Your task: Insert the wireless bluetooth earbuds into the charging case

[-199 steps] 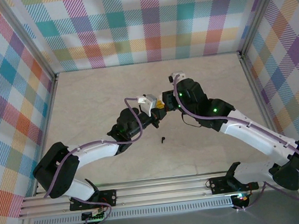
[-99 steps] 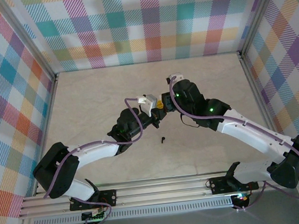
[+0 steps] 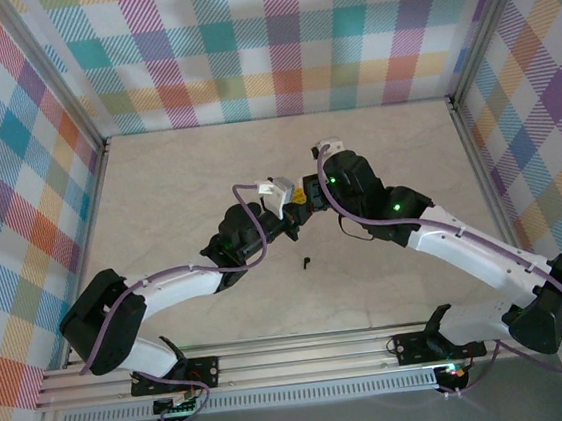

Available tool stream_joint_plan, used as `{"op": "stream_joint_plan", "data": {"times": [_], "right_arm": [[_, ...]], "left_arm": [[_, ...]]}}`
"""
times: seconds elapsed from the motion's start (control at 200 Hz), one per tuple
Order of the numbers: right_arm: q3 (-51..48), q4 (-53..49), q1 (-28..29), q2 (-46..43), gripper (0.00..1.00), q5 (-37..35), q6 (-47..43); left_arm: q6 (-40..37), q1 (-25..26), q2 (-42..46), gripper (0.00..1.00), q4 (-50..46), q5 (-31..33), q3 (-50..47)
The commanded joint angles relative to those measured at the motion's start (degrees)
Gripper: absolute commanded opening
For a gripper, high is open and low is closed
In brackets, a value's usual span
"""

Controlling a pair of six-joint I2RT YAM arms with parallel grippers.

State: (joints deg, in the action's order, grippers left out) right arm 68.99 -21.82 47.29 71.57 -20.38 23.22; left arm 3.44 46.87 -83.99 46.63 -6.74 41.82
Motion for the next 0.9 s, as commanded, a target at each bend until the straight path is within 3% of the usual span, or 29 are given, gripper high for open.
{"op": "stream_joint_plan", "data": {"times": [0.0,0.59,0.9], "right_arm": [[-1.3,0.0,0.2,-0.5,0.00,-0.5,-0.1],[-4.0,0.8,0.1,-2.8,0.00,-0.1,1.8],[-1.8,3.1,-0.1,-4.1,0.00,3.8,3.8]], "left_arm": [[0.2,1.1,2.7,0.00,2.5,0.8,0.6],[0.4,1.0,2.8,0.00,2.3,0.4,1.8],[-1.6,1.1,1.1,0.00,16.3,0.6,-3.4]]}}
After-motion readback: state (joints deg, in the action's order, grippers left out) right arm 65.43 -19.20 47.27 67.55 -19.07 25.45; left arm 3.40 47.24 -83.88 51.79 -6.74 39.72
